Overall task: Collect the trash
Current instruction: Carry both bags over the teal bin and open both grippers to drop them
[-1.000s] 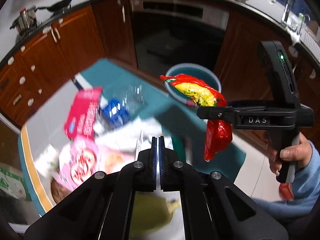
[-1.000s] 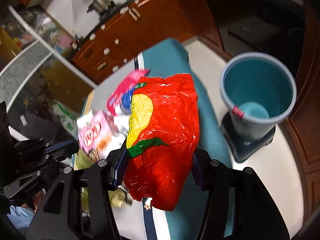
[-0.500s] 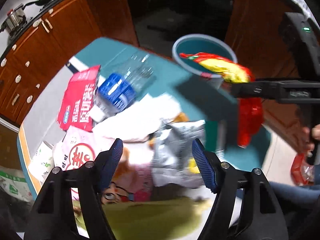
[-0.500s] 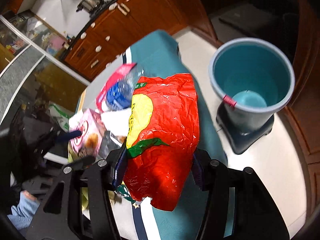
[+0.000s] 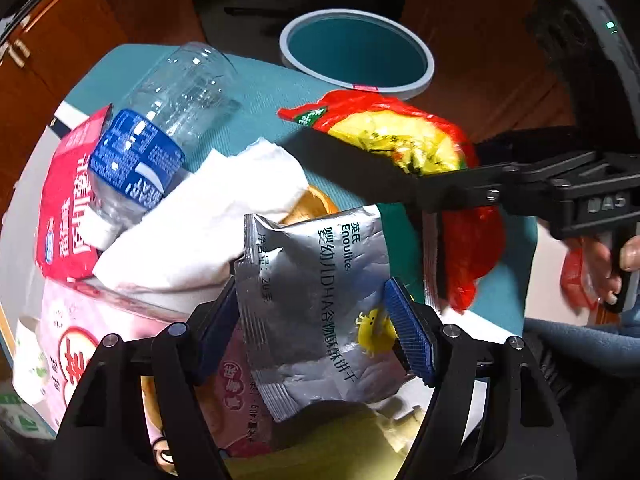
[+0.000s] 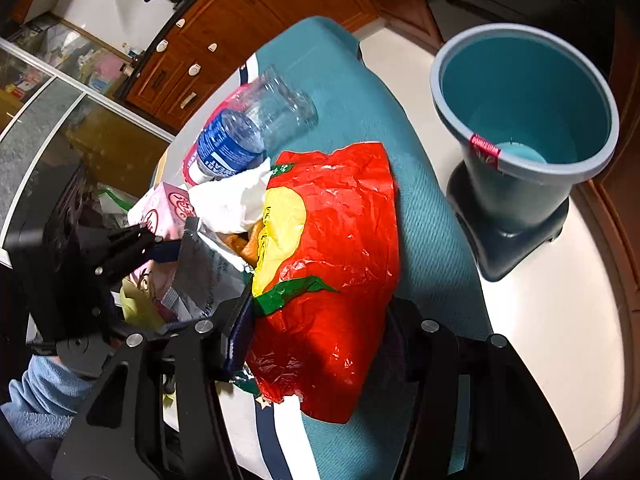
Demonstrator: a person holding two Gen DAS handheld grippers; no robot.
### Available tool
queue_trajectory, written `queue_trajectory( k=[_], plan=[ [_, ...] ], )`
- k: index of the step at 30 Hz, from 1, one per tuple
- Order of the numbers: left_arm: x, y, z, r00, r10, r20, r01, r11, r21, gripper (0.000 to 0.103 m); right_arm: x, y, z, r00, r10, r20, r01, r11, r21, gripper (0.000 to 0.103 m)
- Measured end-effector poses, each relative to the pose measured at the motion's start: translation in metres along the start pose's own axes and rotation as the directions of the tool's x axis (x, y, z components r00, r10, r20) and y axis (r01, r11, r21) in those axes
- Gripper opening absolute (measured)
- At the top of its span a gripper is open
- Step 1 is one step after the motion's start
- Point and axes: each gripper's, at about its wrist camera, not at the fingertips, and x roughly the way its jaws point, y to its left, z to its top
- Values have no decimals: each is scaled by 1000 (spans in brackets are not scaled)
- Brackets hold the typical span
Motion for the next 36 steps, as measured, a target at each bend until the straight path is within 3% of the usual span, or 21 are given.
queue_trajectory(
  k=[1, 2, 4, 9, 14, 17, 20, 23, 25, 31, 36],
  plan=[
    [-3, -1, -3, 1000, 8, 5, -7, 1000, -13, 39, 1, 0, 0, 1000, -1, -2, 1, 1000, 1, 53],
    [-5, 0, -6, 1000, 1, 7, -1, 1000, -27, 32, 3, 0, 1, 1000, -2, -5, 2, 1000, 1, 53],
    [-14, -5, -14, 1000, -2, 24, 3, 999, -46, 8, 3, 1, 1, 1000, -2, -4, 2, 1000, 1, 53],
    [-54, -23, -23, 994, 41, 104, -36, 998, -49, 3, -12, 7, 0, 1000, -1, 28, 2, 1000, -5, 53],
    [-109, -29, -12, 971, 87, 224, -71, 994, -79, 3, -53, 9, 11, 993, 12, 119, -11, 1000, -6, 53],
    [-124, -24, 11, 950, 104, 295, -75, 991, -110, 3, -80, 4, 26, 982, -13, 191, 14, 1000, -3, 53],
    [-123, -22, 50, 938, 81, 337, -34, 989, -143, 3, -105, -14, 45, 963, -64, 263, 53, 998, 46, 53],
    [-110, -27, 93, 926, 59, 373, -8, 990, -138, 3, -124, -33, 71, 924, -171, 341, 151, 985, 85, 53],
    [-91, -31, 122, 935, 38, 353, 7, 992, -126, 3, -121, -54, 94, 916, -226, 332, 199, 973, 116, 54],
    [-5, -32, 199, 979, -28, 203, 53, 992, -119, 4, -64, -135, 143, 953, -261, 151, 224, 949, 221, 54],
    [53, -27, 235, 993, -45, 106, 59, 990, -132, 4, -30, -173, 162, 960, -271, 66, 244, 930, 274, 57]
  ],
)
